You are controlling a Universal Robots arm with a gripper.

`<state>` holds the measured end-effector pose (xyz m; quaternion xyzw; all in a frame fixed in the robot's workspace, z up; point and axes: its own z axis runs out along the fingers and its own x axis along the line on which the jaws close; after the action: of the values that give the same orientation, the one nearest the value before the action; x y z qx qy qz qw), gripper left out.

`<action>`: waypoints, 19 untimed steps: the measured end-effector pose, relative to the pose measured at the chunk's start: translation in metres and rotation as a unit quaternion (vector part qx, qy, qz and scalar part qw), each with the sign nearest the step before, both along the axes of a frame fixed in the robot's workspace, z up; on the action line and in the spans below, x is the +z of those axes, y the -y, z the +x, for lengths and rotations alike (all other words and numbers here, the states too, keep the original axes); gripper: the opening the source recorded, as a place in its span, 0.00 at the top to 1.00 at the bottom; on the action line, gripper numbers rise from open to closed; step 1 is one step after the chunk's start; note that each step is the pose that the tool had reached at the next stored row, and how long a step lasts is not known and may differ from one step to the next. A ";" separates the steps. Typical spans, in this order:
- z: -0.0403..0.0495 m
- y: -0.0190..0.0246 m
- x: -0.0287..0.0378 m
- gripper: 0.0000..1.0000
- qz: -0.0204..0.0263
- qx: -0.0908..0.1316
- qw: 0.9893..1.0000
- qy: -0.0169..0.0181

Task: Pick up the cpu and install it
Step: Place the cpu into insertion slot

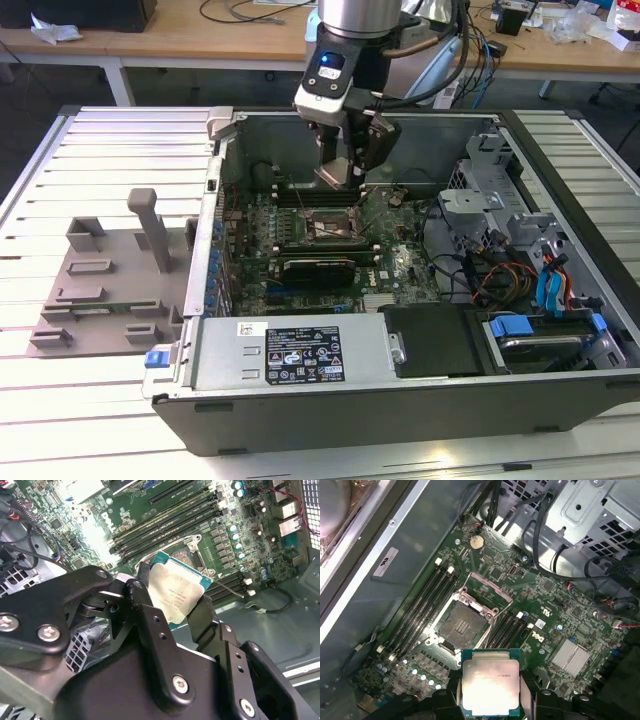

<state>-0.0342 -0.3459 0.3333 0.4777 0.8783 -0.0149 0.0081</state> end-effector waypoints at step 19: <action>0.0000 0.0000 -0.0002 0.45 0.000 -0.087 0.996 0.000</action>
<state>-0.0342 -0.3459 0.3331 0.5522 0.8335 -0.0155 0.0068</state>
